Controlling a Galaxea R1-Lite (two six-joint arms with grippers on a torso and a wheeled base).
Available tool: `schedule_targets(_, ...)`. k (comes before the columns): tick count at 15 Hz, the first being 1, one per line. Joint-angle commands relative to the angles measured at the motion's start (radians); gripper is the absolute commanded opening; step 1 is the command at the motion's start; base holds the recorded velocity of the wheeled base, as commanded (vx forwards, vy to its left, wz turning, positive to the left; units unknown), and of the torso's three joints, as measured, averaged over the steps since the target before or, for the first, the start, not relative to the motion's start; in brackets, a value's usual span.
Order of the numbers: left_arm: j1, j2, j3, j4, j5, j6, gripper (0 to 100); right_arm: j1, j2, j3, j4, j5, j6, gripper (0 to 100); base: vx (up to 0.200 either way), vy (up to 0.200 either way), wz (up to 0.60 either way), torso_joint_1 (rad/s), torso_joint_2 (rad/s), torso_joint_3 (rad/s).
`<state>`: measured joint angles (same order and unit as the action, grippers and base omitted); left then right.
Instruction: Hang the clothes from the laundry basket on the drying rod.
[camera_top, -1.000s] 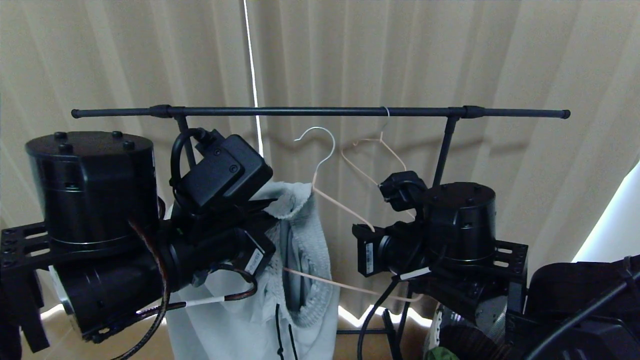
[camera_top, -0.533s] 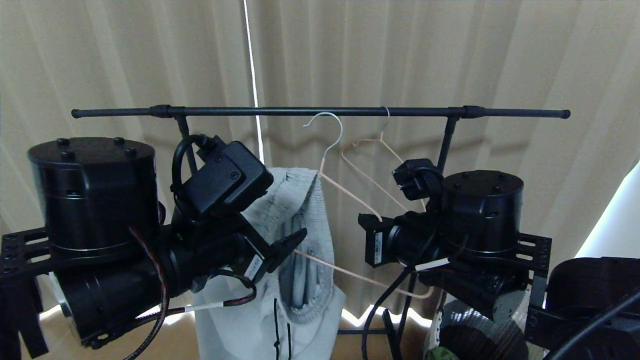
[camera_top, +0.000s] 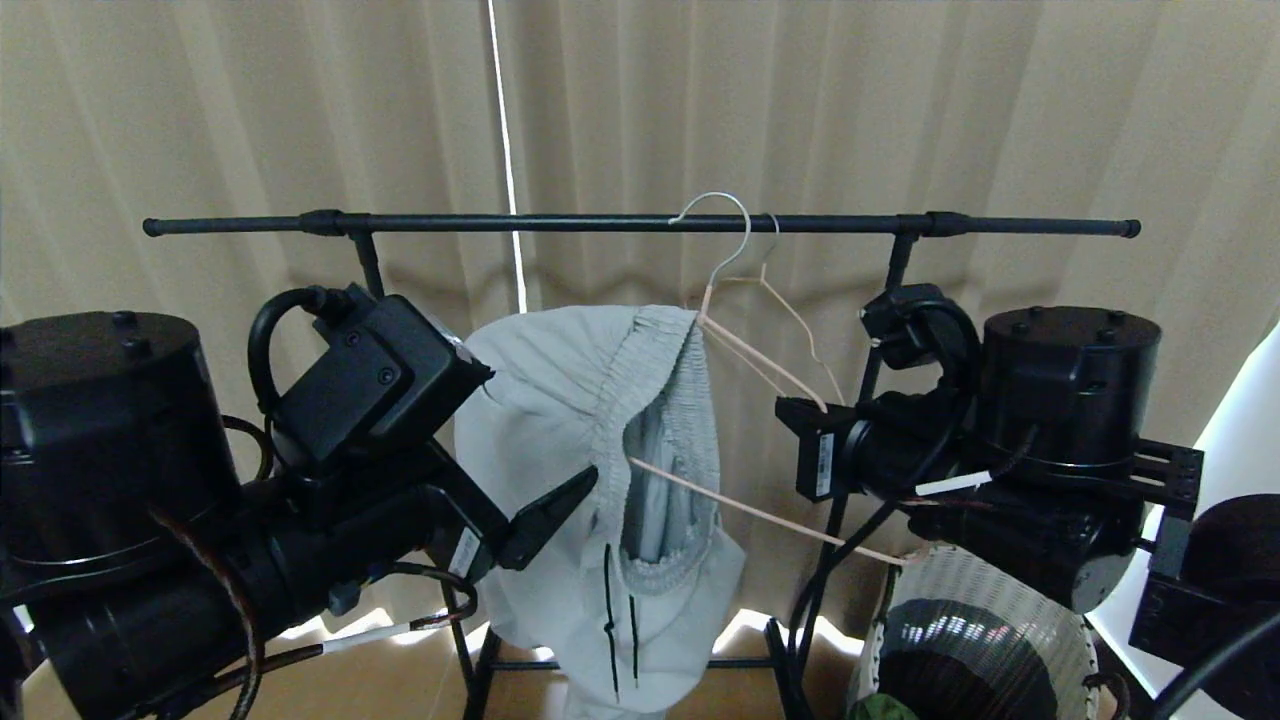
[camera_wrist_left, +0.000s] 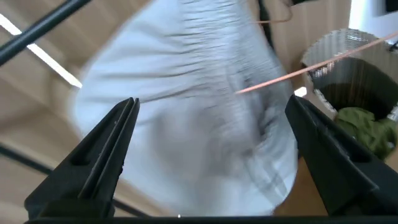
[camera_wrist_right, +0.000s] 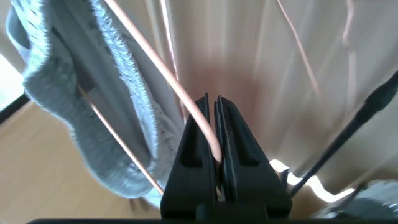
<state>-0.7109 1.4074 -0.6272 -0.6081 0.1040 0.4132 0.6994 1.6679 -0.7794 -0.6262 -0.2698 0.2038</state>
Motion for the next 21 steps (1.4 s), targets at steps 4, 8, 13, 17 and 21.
schedule_targets(4, 0.18, -0.056, -0.016, -0.001, -0.178, 0.193, 100, -0.014, -0.149, 0.111, 0.02, 0.101, -0.101, 0, 0.0, 0.0, 0.0, 0.0, 0.0, 0.0)
schedule_targets(8, 0.212, -0.021, -0.04, -0.002, -0.277, 0.322, 100, 0.0, -0.125, 0.134, 0.011, 0.127, -0.1, 0, 0.0, 0.0, 0.0, 0.0, 0.0, 0.0)
schedule_targets(13, 0.186, 0.074, -0.072, -0.002, -0.277, 0.437, 100, 0.061, -0.077, 0.12, -0.012, 0.142, -0.1, 0, 0.0, 0.0, 0.0, 0.0, 0.0, 0.0)
schedule_targets(17, 0.205, 0.094, -0.072, -0.001, -0.276, 0.446, 100, 0.089, -0.088, 0.123, -0.012, 0.142, -0.101, 0, 0.0, 0.0, 0.0, 0.0, 0.0, 0.0)
schedule_targets(21, 0.214, 0.096, -0.077, -0.001, -0.276, 0.447, 100, 0.127, -0.102, 0.134, -0.01, 0.15, -0.101, 0, 0.0, 0.0, 0.0, 0.0, 0.0, 0.0)
